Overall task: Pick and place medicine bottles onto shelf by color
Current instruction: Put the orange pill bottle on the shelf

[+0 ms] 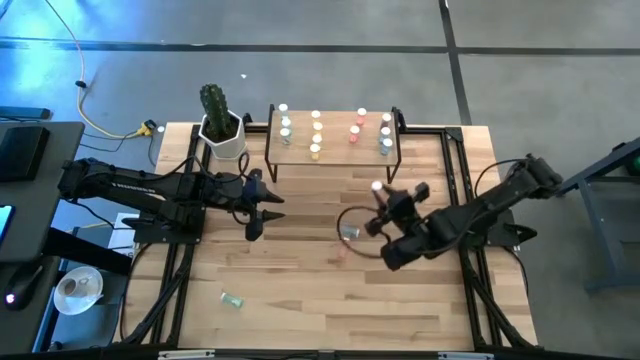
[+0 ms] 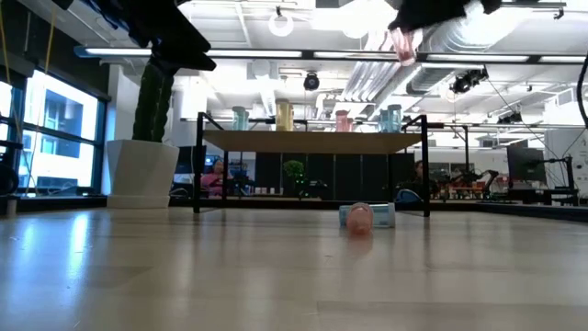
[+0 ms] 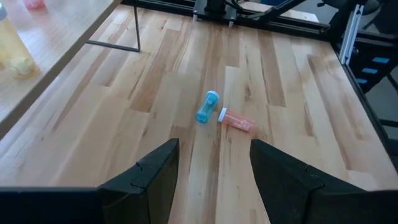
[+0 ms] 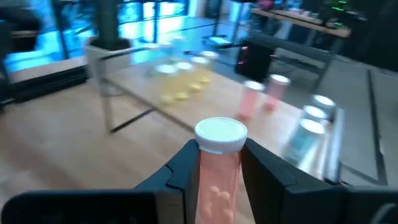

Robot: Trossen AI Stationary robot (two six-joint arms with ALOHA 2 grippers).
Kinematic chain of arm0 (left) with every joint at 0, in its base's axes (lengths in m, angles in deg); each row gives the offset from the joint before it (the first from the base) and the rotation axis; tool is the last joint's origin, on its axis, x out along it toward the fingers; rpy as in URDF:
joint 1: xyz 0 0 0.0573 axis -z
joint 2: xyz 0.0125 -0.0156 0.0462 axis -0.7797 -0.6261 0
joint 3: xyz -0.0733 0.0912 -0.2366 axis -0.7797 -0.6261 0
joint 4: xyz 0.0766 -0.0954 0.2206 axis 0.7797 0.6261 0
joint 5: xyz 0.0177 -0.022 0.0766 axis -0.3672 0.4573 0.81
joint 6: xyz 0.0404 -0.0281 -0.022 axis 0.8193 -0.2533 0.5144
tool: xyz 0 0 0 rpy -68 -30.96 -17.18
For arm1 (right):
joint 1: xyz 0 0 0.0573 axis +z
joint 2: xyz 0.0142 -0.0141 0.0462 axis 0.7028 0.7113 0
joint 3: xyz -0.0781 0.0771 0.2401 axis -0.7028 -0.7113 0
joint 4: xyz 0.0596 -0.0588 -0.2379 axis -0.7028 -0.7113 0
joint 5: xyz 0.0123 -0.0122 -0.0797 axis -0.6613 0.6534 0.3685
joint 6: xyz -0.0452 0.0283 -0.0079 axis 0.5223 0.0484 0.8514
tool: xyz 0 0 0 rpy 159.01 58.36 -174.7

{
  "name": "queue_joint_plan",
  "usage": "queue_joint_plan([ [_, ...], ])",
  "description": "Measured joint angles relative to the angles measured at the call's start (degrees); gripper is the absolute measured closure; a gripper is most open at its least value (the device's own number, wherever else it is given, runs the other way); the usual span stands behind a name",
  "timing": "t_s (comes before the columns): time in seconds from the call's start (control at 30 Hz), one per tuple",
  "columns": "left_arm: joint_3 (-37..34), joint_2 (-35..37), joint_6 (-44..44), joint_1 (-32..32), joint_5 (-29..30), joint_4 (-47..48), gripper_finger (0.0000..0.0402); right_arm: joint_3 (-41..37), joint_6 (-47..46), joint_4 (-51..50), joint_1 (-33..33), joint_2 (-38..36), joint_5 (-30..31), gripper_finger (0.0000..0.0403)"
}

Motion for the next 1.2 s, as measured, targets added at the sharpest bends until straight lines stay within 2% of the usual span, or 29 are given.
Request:
queue_joint_plan([
  [0.1, 0.0, 0.0, 1.6, 0.0, 0.1, 0.0, 0.0213, -6.3, -1.6, 3.6, -3.0, -3.2, 0.7, 0.0309],
  [0.23, 0.0, 0.0, 3.5, 0.0, 0.4, -0.2, 0.0213, -14.5, 4.7, 18.2, -7.5, -5.9, 0.4, 0.0309],
  [0.4, 0.0, 0.0, 7.4, 0.0, 4.3, -0.6, 0.0213, -21.5, 21.8, 47.2, -11.4, -6.3, -1.8, 0.0310],
  [0.53, 0.0, 0.0, 9.8, 0.0, 7.9, -1.4, 0.0213, -25.5, 40.6, 72.0, -14.8, -4.5, -10.3, 0.0310],
  [0.6, 0.0, 0.0, 10.0, 0.0, 8.3, -1.4, 0.0213, -27.2, 48.5, 80.1, -16.8, -3.4, -13.8, 0.0310],
  [0.83, 0.0, 0.0, 5.9, 0.0, 7.6, -2.7, 0.0213, -30.1, 58.7, 90.0, -22.1, 0.0, -22.2, 0.0310],
  [1.07, 0.0, 0.0, 4.6, 0.0, 7.3, -3.7, 0.0213, -30.1, 65.0, 100.3, -25.5, 2.6, -22.4, 0.0310],
  [1.2, 0.0, 0.0, 7.4, 0.0, 7.5, -3.8, 0.0213, -30.1, 62.4, 101.3, -28.4, 4.3, -22.4, 0.0310],
])
